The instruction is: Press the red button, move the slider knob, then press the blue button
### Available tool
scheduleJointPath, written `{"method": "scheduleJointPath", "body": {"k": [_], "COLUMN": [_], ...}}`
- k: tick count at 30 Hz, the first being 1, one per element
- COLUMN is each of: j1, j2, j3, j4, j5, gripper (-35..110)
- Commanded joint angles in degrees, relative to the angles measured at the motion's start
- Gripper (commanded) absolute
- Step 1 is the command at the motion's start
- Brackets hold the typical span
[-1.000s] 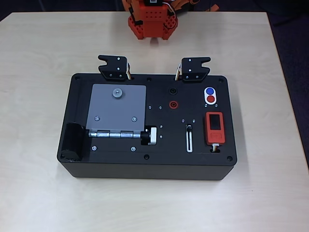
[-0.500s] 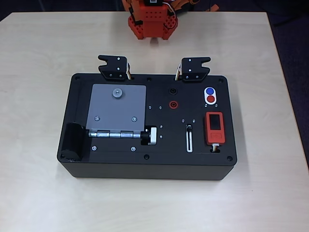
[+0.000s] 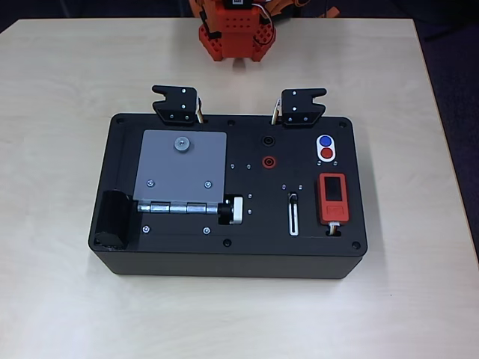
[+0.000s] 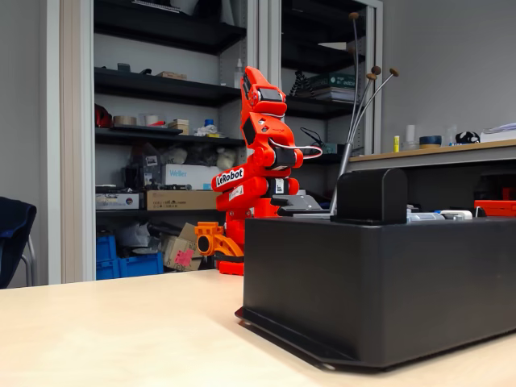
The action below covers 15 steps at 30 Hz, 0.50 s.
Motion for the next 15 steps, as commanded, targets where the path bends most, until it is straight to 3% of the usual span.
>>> {"method": "scheduleJointPath", "body": {"k": [1, 13, 15], "j1": [-0.4, -0.3, 0.2], "j2": [-0.1, -0.1, -0.1], "j3": [0.2, 0.2, 0.2], "j4": [-0.4, -0.3, -0.2], "j5": [6.1, 7.4, 0.9], "gripper": [0, 0, 0]}}
